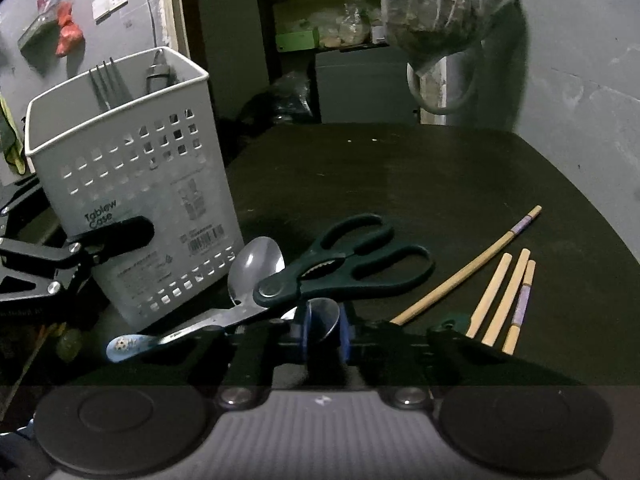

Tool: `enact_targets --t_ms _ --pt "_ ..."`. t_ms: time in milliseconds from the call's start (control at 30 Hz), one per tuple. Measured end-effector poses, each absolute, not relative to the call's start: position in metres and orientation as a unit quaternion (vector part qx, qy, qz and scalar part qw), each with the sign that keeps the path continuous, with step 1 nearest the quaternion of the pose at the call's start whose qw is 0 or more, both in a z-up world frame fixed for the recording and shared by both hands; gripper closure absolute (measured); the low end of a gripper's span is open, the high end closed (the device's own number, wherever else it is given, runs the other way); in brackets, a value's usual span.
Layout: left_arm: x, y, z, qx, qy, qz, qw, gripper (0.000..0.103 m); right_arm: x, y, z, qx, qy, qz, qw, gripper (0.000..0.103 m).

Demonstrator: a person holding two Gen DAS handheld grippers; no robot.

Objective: Organize utensils
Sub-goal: 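Close the right tool on the light blue-handled spoon in the pile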

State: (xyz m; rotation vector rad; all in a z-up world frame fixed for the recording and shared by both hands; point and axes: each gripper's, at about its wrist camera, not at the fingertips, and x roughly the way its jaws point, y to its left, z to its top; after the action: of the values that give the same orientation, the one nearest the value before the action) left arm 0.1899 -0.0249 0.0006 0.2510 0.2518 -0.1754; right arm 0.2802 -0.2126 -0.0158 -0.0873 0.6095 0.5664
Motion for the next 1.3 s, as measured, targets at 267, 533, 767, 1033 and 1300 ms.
enact_targets --t_ms 267,533,767,1033,1300 --pt "0.191 -0.025 0.001 0.124 0.127 -0.088 0.98 0.022 0.277 -0.219 -0.013 -0.033 0.305 0.272 0.912 0.092" --pt "0.191 -0.025 0.002 0.124 0.127 -0.088 0.98 0.022 0.283 -0.229 -0.017 0.007 0.321 0.284 0.904 0.071" --pt "0.191 -0.025 0.002 0.124 0.127 -0.088 0.98 0.022 0.278 -0.217 -0.019 -0.003 0.315 0.294 0.902 0.086" --pt "0.191 -0.025 0.002 0.125 0.128 -0.089 0.98 0.022 0.284 -0.228 -0.019 0.064 0.324 0.293 0.897 0.096" --pt "0.192 -0.025 0.001 0.124 0.128 -0.09 0.98 0.023 0.274 -0.231 0.005 -0.035 0.277 0.222 0.934 0.097"
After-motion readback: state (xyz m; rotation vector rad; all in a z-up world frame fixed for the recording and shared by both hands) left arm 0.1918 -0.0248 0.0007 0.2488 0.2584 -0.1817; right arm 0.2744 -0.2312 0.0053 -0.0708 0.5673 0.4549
